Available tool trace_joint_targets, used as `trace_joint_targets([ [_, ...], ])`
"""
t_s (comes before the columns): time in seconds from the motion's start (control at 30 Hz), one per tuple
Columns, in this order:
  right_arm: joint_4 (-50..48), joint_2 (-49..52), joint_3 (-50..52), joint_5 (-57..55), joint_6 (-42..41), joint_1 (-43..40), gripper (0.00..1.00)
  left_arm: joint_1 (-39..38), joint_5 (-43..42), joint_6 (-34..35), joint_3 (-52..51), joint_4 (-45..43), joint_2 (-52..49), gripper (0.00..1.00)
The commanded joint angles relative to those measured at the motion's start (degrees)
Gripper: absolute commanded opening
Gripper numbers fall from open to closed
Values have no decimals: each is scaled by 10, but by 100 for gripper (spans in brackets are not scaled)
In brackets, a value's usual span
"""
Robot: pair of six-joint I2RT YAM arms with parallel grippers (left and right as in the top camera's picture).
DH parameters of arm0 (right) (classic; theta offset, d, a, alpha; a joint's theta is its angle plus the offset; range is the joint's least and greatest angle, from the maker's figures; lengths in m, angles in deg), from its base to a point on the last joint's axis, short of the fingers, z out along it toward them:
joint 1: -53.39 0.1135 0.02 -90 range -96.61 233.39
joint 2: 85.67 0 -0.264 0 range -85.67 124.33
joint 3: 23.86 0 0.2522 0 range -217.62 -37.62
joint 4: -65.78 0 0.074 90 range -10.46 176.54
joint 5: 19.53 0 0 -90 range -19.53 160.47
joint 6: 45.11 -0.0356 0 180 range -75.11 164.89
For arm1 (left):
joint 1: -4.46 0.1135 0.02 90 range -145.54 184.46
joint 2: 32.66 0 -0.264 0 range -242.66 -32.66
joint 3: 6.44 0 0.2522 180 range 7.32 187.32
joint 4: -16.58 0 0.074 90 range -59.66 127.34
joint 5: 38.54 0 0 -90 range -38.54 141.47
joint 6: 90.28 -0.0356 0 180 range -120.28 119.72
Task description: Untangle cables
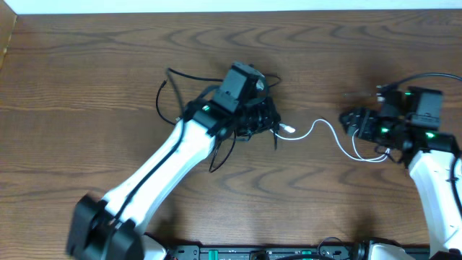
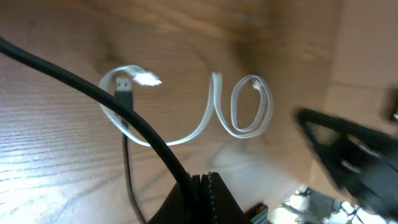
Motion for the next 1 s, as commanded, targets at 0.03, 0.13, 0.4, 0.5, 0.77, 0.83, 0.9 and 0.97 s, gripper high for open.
trace_joint_targets([
  [0.03,-5,25,-5,-20,-5,60,75,-1,34,-66,4,56,34,8],
  [0.13,-16,48,-5,-31,-12,101,75,-1,35,-66,4,97,35,8],
  [0.4,-57,117,-5,-31,-30,195,77,-1,35,-100,4,146,34,8],
  [0.5,-59,133,-5,-31,-17,215,78,-1,46,-103,4,158,34,8],
  [0.77,-42,138,-5,-44,-127,236,75,-1,111,-113,3,204,34,8],
  [0.83,-39,138,-5,-44,-159,239,75,-1,110,-115,3,203,34,8],
  [0.9,-36,138,-5,-47,-194,244,70,-1,110,-115,3,203,34,8],
  [0.97,-28,138,-4,-59,-235,251,66,-1,110,-115,3,203,34,8],
])
